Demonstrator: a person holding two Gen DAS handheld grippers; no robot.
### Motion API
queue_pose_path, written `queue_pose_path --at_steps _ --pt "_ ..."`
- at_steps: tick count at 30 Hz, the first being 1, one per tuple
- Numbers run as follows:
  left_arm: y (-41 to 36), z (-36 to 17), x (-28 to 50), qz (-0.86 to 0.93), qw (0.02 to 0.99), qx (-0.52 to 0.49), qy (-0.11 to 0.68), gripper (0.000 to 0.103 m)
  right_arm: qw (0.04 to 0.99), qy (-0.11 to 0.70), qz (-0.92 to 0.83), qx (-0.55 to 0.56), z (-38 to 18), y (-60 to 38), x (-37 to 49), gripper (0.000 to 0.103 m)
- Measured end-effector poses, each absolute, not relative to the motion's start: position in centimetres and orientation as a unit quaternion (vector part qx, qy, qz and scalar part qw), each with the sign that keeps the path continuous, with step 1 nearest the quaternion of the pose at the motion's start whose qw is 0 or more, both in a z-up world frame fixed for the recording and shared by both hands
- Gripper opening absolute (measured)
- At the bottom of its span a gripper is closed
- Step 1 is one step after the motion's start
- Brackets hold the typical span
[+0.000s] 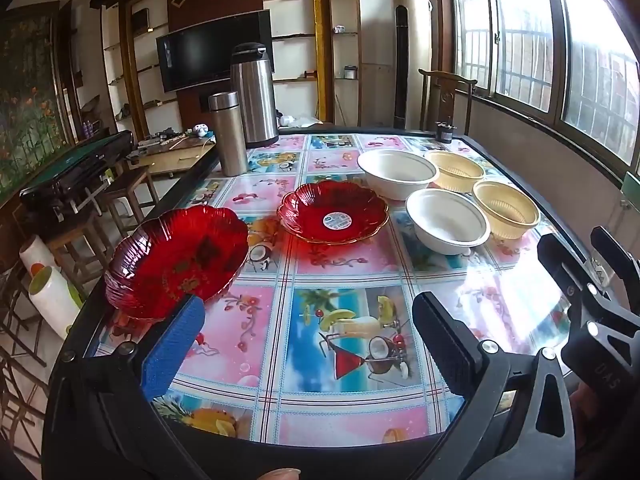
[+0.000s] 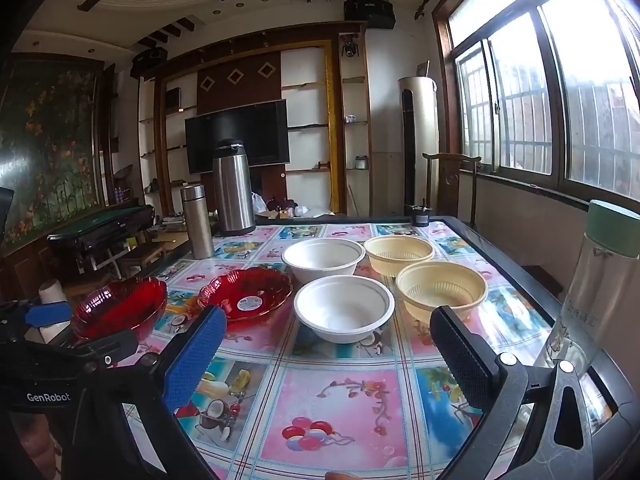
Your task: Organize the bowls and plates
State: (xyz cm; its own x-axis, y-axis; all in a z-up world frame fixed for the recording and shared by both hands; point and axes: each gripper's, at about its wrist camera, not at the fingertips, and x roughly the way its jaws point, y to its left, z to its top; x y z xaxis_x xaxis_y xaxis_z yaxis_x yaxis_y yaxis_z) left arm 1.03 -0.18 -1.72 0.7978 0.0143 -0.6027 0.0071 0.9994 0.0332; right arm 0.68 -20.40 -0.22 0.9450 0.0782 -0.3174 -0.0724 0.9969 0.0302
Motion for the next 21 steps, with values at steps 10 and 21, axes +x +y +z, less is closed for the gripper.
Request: queue_pose_path --at_steps 10,21 --pt "0.6 -2.4 1.8 0.001 0.945 0.007 0.328 0.103 0.983 0.179 0.035 0.008 -0.7 -19.6 2.2 0.103" --pt "1.7 -3.7 3.4 0.008 0.939 -0.003 0.344 0.103 0.982 0.181 0.048 -0.006 -1.3 -17.8 3.6 0.103"
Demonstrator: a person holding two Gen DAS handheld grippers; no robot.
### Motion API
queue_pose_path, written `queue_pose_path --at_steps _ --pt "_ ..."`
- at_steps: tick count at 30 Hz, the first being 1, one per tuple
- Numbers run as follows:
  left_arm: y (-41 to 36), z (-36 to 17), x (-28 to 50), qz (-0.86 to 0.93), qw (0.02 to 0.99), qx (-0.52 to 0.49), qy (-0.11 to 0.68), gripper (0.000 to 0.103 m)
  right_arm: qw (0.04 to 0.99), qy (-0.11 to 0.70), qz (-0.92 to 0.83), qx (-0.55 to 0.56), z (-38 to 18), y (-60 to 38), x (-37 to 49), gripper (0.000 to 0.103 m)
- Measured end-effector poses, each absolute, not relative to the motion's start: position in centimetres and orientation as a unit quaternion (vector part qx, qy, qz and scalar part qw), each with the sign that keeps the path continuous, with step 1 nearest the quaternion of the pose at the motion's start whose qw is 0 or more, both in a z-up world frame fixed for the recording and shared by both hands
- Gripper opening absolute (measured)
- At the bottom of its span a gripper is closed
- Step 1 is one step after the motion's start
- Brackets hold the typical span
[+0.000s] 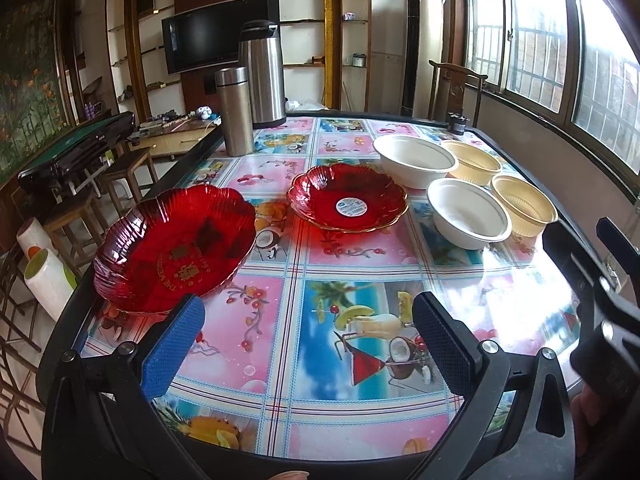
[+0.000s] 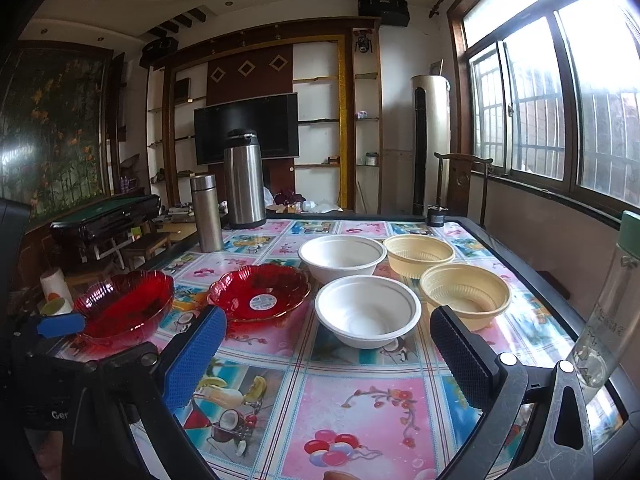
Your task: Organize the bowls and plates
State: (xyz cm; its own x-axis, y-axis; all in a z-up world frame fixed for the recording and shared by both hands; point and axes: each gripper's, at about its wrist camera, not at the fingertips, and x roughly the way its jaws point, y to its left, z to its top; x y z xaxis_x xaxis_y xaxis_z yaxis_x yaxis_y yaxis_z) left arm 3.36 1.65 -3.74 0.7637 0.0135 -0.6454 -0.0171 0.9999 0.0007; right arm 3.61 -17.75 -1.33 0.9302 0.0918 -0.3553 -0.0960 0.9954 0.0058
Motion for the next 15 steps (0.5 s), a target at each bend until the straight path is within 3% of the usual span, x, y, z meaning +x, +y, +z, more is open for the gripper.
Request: queue_pose_path --at_steps 10,15 --pt "3.6 -5.1 5.0 0.017 0.932 -0.015 0.361 0.103 0.975 0.206 0.074 0.027 -2.7 -17.5 5.6 0.103" --pt "4.6 -4.9 6.4 0.009 0.93 -0.003 0.367 0.103 0.951 0.257 0.123 0.12 -3.4 -17.8 8.2 0.103"
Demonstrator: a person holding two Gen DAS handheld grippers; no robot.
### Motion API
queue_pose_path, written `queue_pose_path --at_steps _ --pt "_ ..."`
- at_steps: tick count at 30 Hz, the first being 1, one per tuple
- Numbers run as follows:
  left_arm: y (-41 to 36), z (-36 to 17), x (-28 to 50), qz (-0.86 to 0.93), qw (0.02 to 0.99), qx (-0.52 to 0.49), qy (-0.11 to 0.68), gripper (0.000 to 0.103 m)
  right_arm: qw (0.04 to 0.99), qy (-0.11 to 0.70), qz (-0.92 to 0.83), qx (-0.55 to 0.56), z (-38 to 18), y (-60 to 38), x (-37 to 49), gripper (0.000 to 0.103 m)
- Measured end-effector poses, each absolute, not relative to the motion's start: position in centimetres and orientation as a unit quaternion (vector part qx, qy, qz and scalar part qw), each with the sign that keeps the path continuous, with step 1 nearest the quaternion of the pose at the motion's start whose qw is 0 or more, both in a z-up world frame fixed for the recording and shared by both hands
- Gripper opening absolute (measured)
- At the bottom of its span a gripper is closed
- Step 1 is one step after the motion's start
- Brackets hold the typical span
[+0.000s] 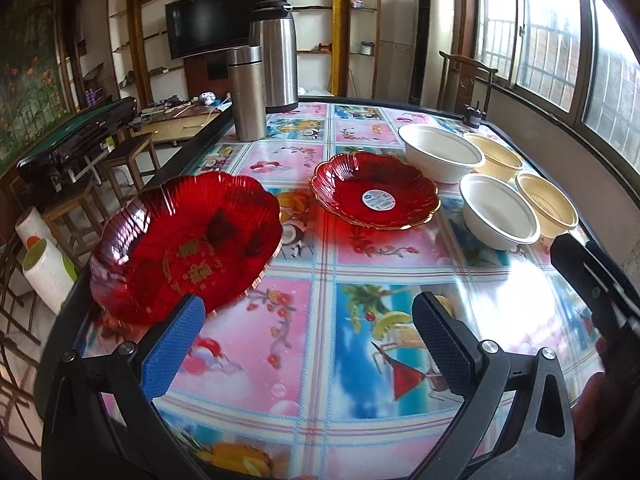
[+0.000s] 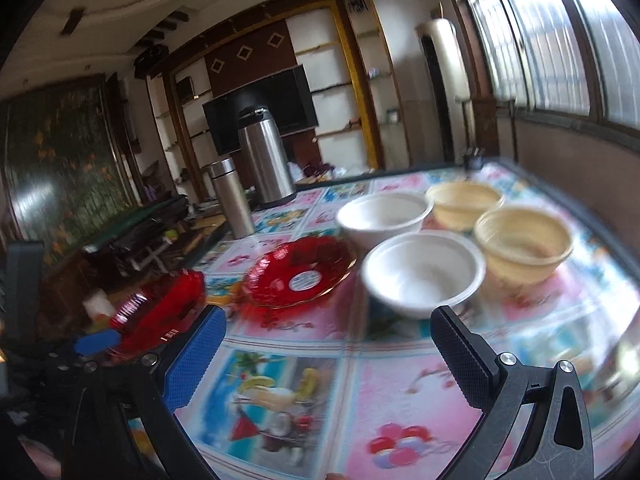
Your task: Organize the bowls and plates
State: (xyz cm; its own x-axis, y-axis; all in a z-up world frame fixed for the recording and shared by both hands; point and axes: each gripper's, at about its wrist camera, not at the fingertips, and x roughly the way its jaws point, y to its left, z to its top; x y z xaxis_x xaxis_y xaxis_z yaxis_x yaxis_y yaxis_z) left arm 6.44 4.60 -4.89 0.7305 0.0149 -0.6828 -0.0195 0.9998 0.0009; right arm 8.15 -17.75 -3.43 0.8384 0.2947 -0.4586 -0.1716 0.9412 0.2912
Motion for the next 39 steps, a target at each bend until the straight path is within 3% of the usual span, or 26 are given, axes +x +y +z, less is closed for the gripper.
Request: queue_pose_path --at_steps 8,14,19,29,39 --pt "8.1 0.6 12.4 -0.004 0.928 0.037 0.372 0.103 0.903 0.31 0.167 0.248 -4.0 -17.3 14.4 0.103" --pt "7.5 2.3 20.4 -0.075 0.887 0.06 0.452 0.103 0.829 0.387 0.185 0.359 -6.9 -16.2 19.7 0.101" --pt "5.6 0.4 25.5 -0.096 0.855 0.074 0.505 0.103 0.777 0.404 0.172 0.452 -10.0 -16.7 21.9 0.102" --pt "4.9 -5.2 32.1 -0.11 0.796 -0.009 0.595 0.103 0.744 0.435 0.186 0.472 -12.7 -17.4 24.4 0.102" --pt "4.3 -8.4 33.2 -0.118 0.779 -0.059 0.614 0.103 0.743 0.409 0.19 0.494 -12.8 -17.9 25.0 0.101"
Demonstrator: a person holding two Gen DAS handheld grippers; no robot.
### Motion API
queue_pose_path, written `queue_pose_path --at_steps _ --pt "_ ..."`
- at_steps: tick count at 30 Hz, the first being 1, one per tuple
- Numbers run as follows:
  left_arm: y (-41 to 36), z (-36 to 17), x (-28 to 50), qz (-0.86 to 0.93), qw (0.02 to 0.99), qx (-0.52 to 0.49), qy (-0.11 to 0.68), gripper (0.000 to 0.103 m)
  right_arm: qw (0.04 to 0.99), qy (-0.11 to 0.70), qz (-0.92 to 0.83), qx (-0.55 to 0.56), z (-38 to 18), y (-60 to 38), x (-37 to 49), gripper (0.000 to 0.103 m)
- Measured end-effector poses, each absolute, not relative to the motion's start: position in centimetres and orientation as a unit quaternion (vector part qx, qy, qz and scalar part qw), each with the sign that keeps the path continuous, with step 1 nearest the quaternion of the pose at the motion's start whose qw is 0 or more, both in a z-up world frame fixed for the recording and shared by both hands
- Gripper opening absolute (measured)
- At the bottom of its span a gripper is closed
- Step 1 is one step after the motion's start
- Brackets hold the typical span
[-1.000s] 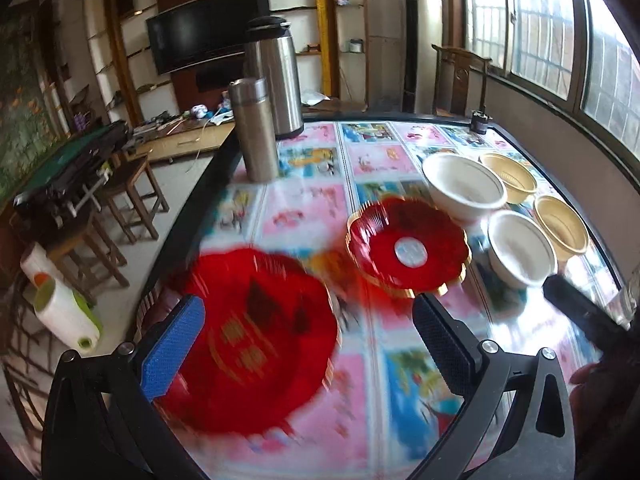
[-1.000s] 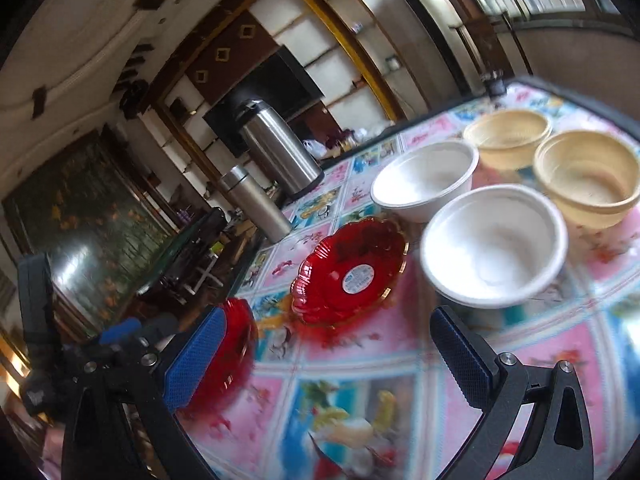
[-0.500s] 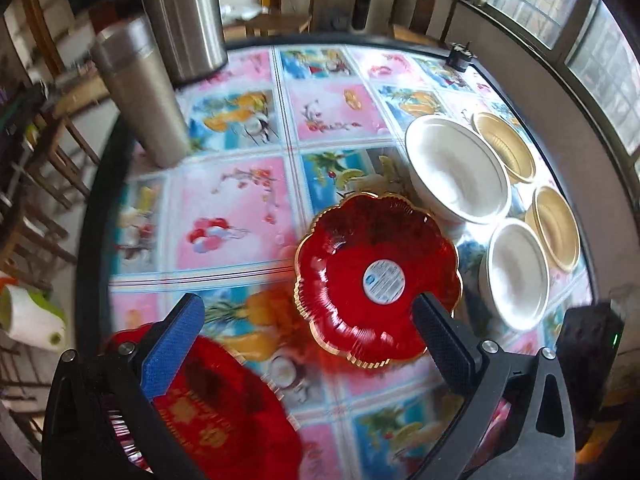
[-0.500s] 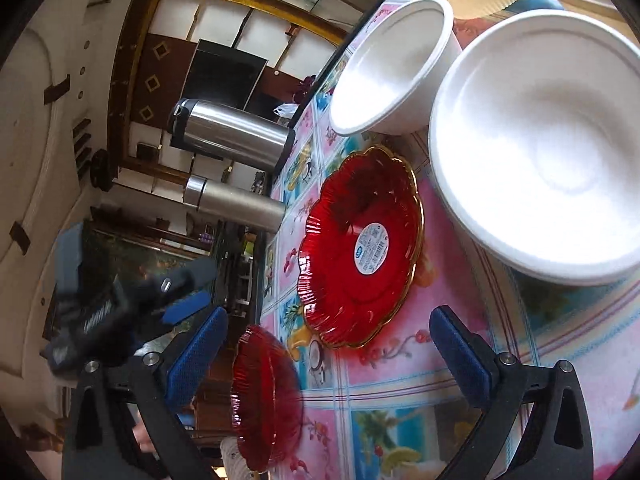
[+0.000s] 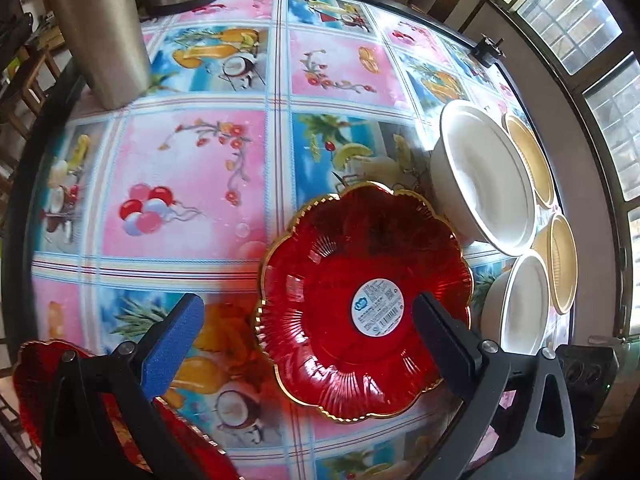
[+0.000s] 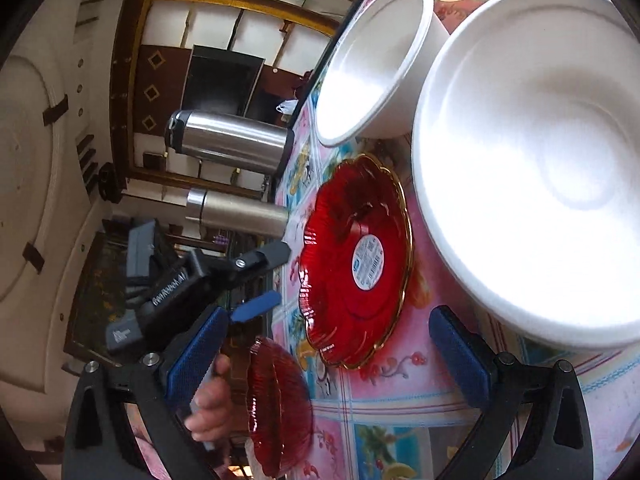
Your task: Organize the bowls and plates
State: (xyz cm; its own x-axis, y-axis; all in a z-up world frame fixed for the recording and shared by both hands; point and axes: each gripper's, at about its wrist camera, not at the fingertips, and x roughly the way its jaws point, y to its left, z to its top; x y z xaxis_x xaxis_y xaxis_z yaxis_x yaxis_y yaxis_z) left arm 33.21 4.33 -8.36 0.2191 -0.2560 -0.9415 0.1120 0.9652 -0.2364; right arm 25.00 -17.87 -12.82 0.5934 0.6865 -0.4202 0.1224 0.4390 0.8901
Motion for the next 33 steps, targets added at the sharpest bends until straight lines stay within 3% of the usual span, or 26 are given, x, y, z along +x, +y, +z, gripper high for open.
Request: queue_pose_path --at_steps 10,15,18,19,24,27,29,31,33 --pt "4.4 -8.8 32.9 -0.124 0.778 -0.085 0.61 0.1 0.745 0.398 0.194 0.499 -12.7 -17.9 25.5 0.101" --pt "4.7 -9.7 33.2 -0.113 0.773 -0.088 0.618 0.088 0.745 0.397 0.195 0.499 -12.7 -18.0 25.6 0.101" --pt "4.8 -10.5 33.4 -0.108 0.766 -0.094 0.627 0.072 0.745 0.4 0.19 0.499 -12.9 -18.2 25.6 0.095" --pt "4.8 -10.7 33.4 -0.108 0.764 -0.097 0.629 0.063 0.746 0.403 0.187 0.496 -12.9 -18.2 25.7 0.089" --pt "4.8 -10.8 33.0 -0.097 0.766 -0.088 0.63 0.049 0.745 0.431 0.168 0.481 -13.7 -18.1 26.2 0.058" --pt "5.2 -10.8 32.8 -0.09 0.767 -0.093 0.628 0.041 0.735 0.445 0.153 0.489 -14.6 -18.5 26.4 0.035" --pt "5.5 -10.9 32.7 -0.086 0.768 -0.093 0.627 0.033 0.728 0.459 0.141 0.49 -15.3 -18.6 26.6 0.015" --pt "5.7 -10.9 32.6 -0.08 0.77 -0.091 0.626 0.027 0.715 0.47 0.136 0.499 -16.0 -18.7 26.7 0.008" --pt "5.8 -10.9 32.5 -0.076 0.771 -0.087 0.626 0.02 0.715 0.468 0.133 0.502 -16.1 -18.8 26.6 0.008"
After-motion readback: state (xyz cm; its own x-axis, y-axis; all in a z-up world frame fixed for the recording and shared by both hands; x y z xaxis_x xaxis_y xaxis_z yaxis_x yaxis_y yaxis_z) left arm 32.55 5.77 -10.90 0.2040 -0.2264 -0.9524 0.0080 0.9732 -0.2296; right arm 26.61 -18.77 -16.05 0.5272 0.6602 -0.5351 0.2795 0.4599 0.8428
